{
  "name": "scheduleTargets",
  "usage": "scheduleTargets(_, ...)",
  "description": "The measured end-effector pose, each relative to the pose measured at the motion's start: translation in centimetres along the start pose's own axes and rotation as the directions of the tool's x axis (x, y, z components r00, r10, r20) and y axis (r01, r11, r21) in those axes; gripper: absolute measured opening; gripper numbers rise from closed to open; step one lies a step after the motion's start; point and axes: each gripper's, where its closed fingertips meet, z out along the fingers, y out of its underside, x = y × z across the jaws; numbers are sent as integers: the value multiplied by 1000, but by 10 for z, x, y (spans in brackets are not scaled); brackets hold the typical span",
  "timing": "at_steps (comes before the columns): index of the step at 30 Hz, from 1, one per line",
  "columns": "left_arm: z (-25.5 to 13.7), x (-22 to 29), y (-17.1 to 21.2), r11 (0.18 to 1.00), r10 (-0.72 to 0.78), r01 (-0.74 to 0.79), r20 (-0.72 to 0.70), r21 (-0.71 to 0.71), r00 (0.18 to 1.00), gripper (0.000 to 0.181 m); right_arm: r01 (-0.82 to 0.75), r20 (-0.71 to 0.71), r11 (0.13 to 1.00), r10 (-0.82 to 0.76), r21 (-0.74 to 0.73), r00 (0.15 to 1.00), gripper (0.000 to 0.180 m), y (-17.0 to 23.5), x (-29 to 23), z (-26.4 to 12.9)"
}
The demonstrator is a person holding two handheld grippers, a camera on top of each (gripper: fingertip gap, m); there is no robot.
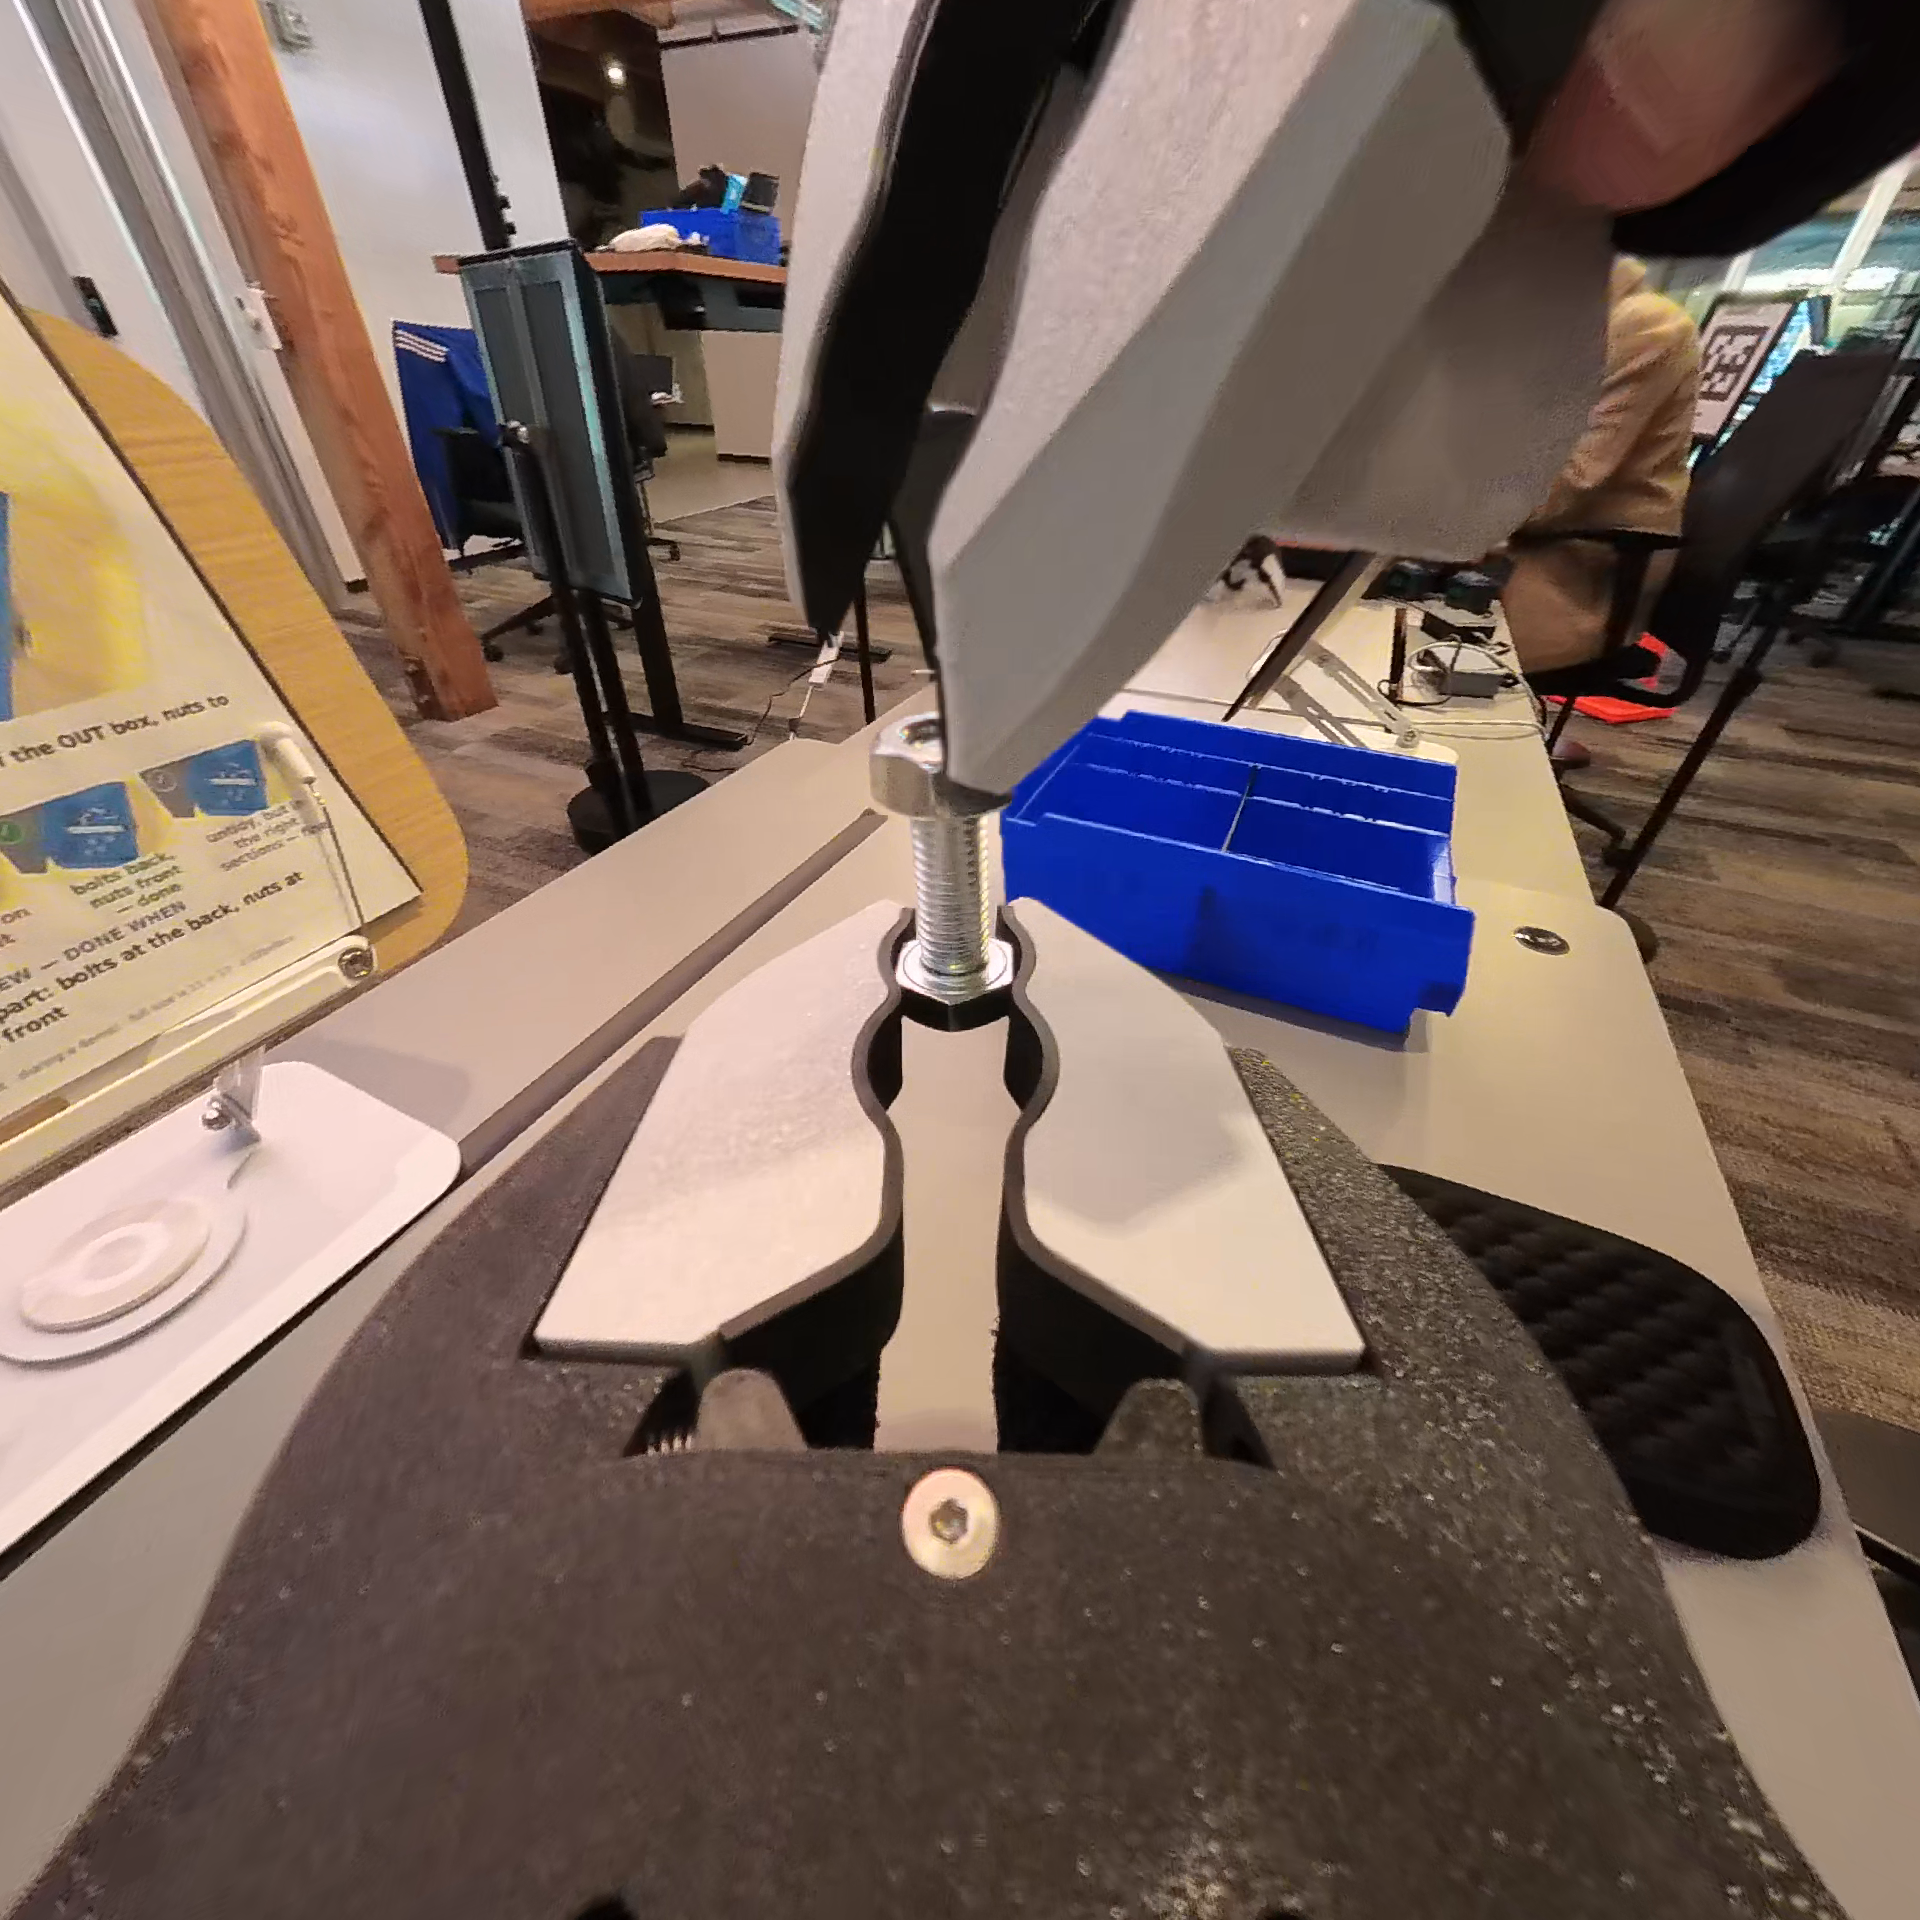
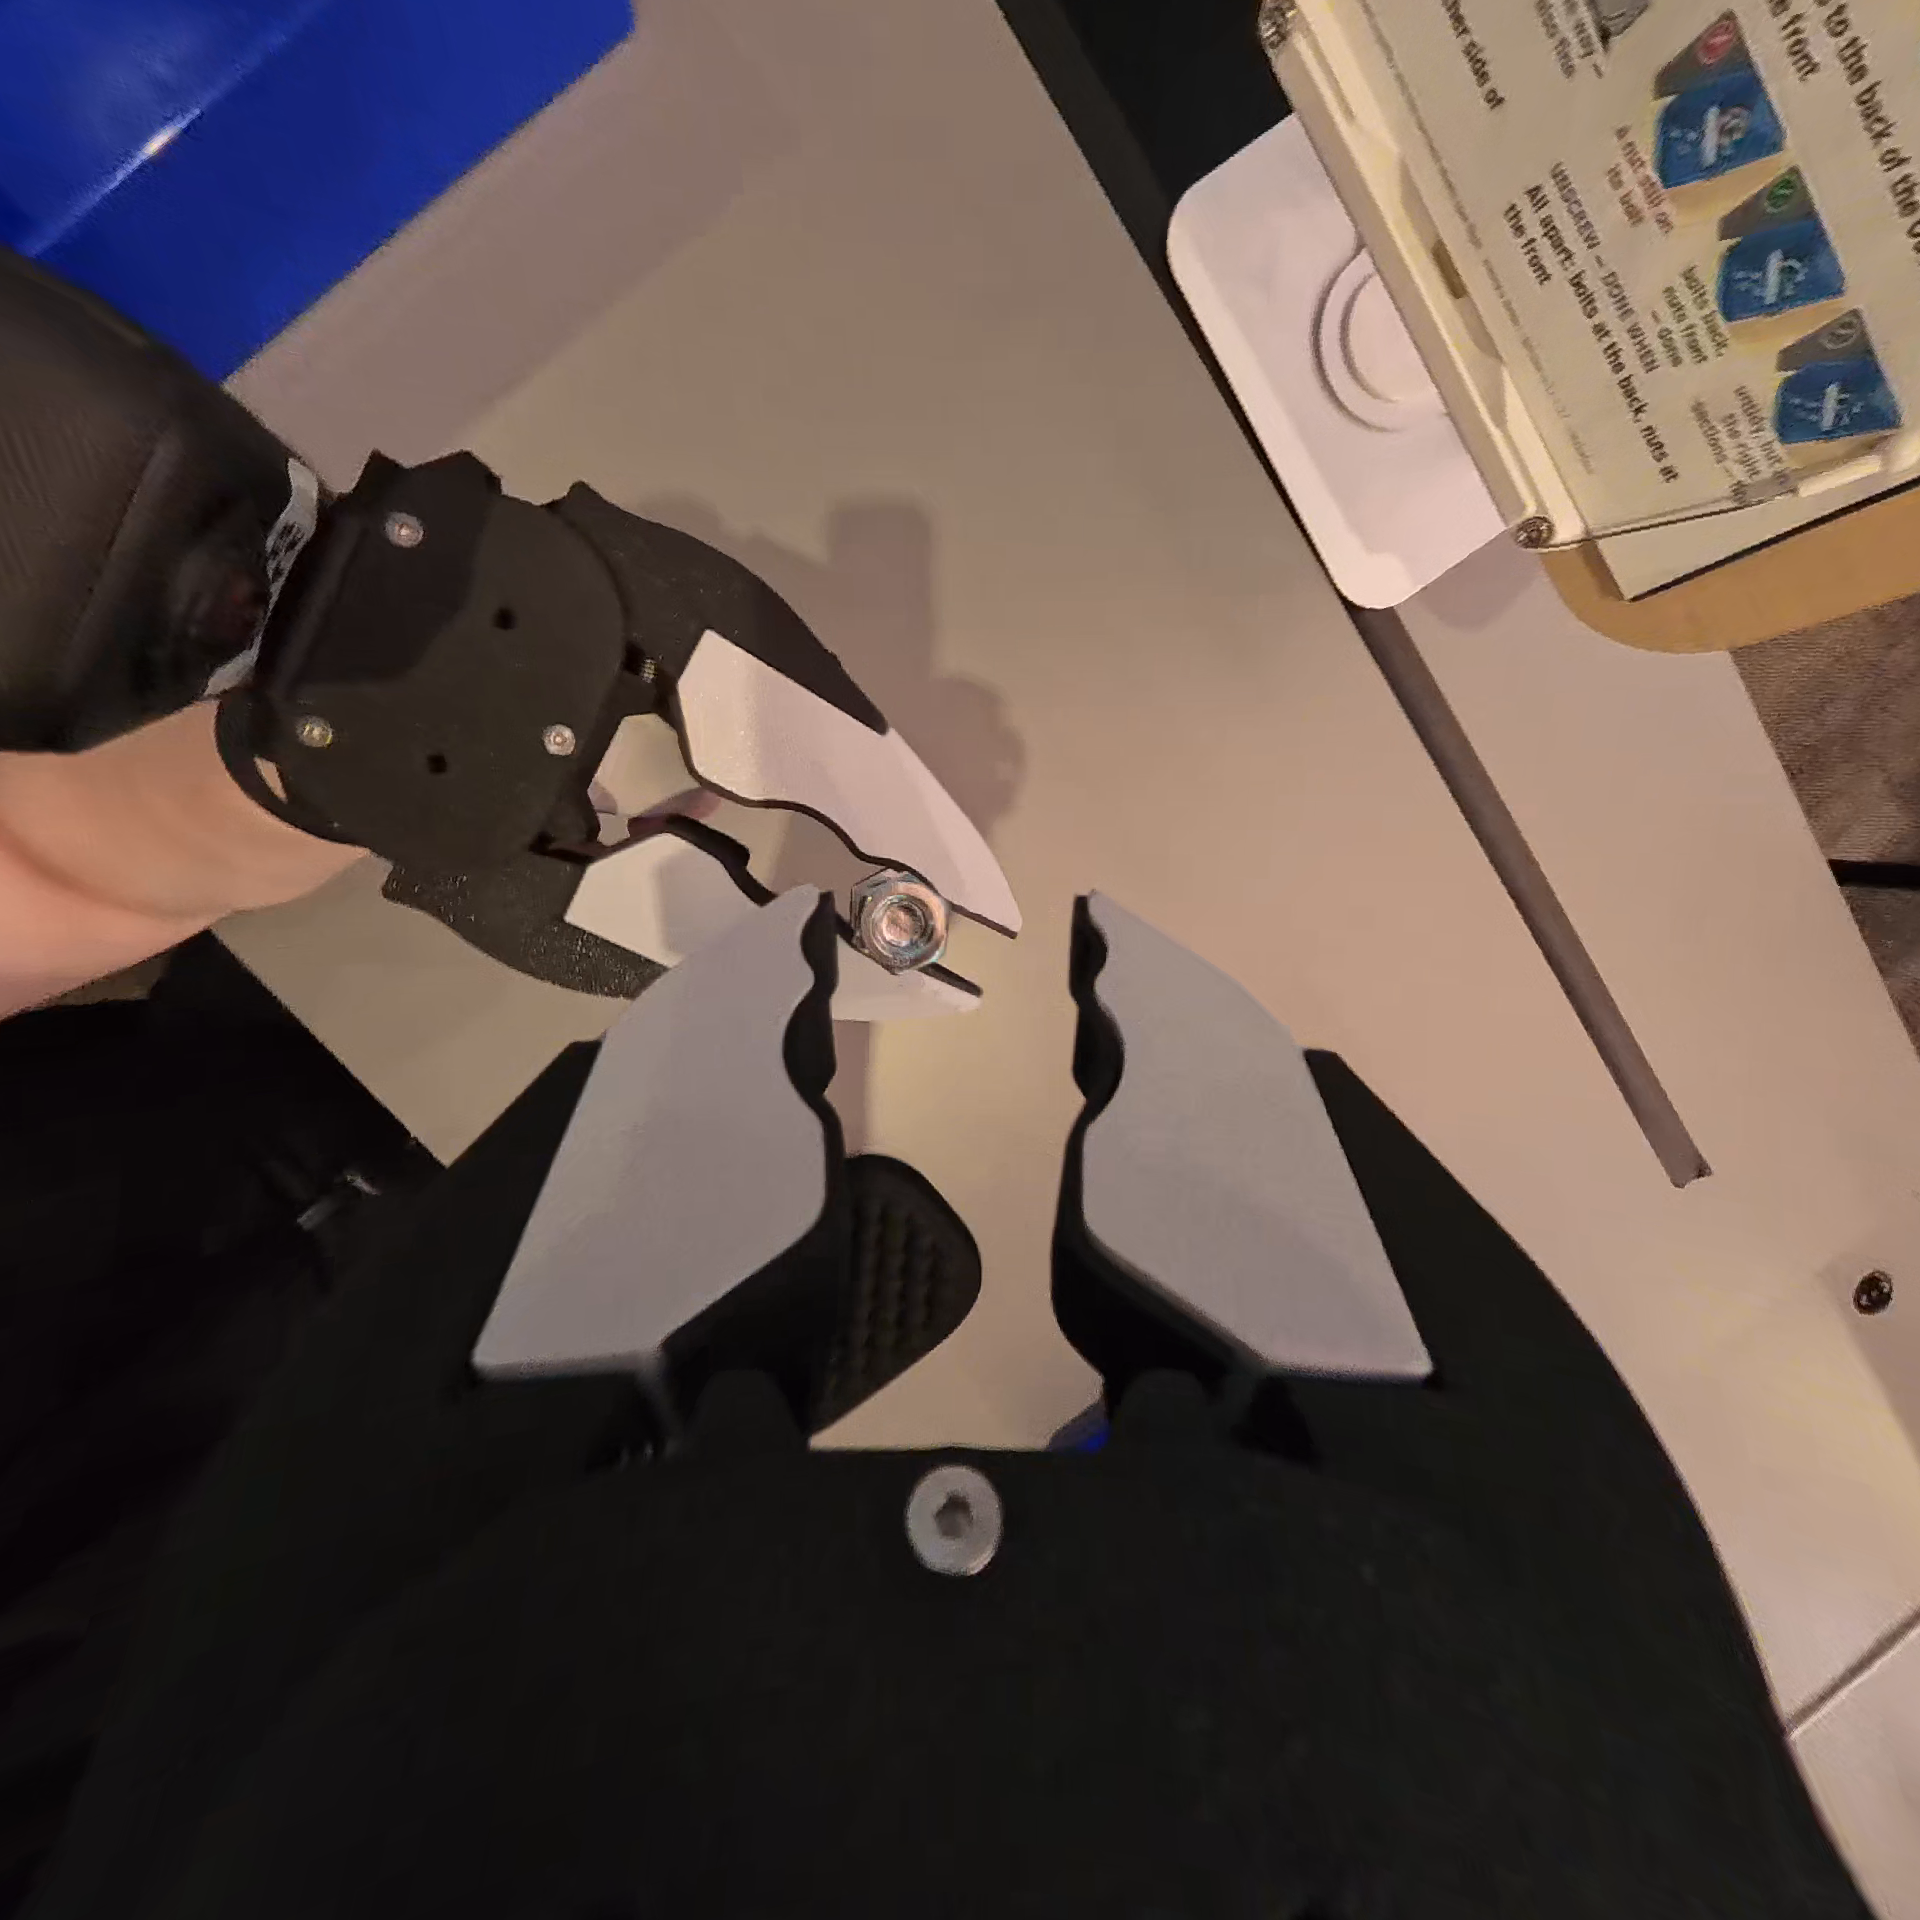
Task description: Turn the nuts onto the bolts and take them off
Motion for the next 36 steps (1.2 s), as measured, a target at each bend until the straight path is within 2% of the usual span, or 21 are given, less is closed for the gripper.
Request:
scheduleTargets(13,-3,-3,-1,1000,-13,13,0,3,1000,14,47,68,998,-44,-41,997,18,3,-12,8)
scheduleTargets(17,-4,7,-3,1000,-9,10,-73,11,997,14,144,113,989,-139,-41,984,18,6,-16,5)
scheduleTargets(20,-6,19,-4,1000,-21,24,-168,15,985,14,311,142,950,-306,-19,942,18,10,-21,0)
scheduleTargets(24,-11,41,-5,1000,8,-1,-313,23,950,14,556,186,830,-554,49,811,18,21,-35,-6)
scheduleTargets(28,-13,46,-7,999,28,-19,-329,32,944,14,586,215,804,-594,106,776,18,24,-39,-11)
scheduleTargets(36,-12,52,-6,999,25,-15,-360,30,933,14,626,224,772,-633,112,741,18,29,-39,-12)
